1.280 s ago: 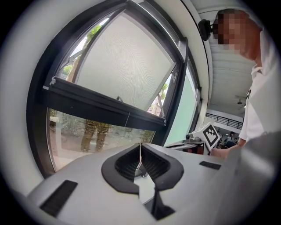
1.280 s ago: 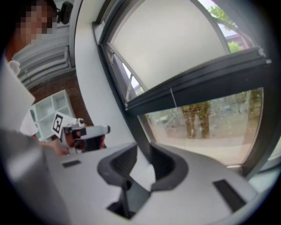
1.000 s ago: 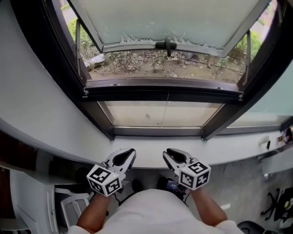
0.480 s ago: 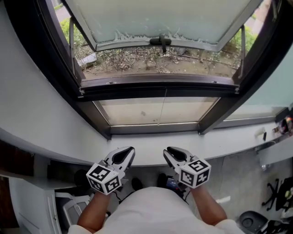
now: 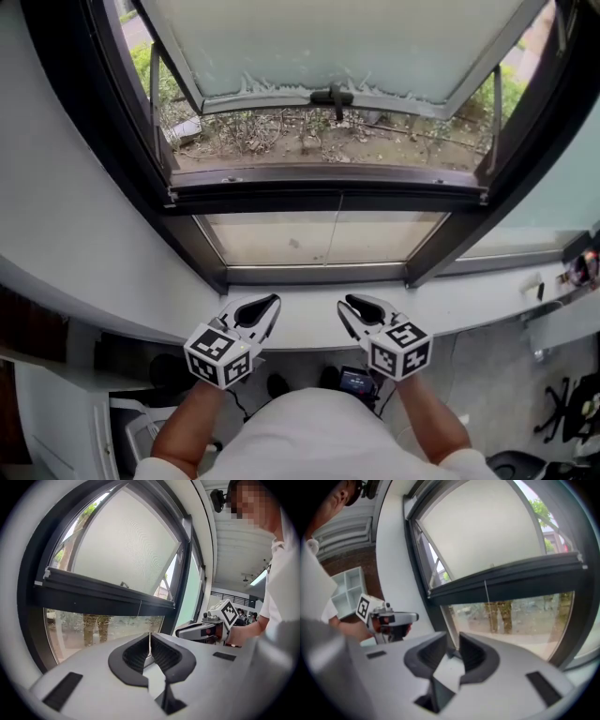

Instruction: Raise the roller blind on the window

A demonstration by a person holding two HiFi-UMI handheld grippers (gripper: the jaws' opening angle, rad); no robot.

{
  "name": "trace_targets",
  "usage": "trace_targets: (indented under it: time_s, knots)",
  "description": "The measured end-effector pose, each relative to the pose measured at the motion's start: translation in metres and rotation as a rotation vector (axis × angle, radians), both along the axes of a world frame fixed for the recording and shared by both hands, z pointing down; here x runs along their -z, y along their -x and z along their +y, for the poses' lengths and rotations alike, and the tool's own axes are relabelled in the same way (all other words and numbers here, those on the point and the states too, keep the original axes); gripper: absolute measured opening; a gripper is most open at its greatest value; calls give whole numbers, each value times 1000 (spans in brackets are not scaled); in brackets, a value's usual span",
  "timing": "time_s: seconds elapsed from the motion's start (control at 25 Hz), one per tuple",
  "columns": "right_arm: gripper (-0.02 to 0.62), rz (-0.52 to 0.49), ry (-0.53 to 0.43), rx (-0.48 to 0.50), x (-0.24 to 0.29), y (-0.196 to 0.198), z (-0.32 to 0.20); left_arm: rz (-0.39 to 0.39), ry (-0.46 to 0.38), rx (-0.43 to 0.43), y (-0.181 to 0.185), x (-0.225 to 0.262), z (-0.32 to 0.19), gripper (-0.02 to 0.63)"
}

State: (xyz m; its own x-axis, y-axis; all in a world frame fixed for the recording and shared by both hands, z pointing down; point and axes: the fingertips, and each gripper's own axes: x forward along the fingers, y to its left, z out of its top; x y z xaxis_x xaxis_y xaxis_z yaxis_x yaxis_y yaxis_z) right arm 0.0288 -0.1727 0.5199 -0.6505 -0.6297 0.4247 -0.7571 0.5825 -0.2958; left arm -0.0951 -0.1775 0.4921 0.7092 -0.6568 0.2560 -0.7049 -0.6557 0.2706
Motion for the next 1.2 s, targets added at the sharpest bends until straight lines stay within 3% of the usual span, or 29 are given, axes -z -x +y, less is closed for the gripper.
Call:
trace_targets:
  time_s: [0.24,0.56,0.76,1.0,1.2]
  knots:
    - [86,119,-97,34,15,-7,-32,-53,-71,-14,-10,18,-27,31]
    - [86,191,-152,28,27,-20,-60,-128,-139,-45,-23,32,-55,31]
    - [86,297,-214,31,39,-25,-78,-167,-178,-79,-28,42,-68,31]
    - [86,406,-277,27,50,-34,-109,-290,-249,-88,-32,52,-96,32]
    - [86,523,-345,20,60,-39,-135,-436,-310,-78,-31,52,-121,43]
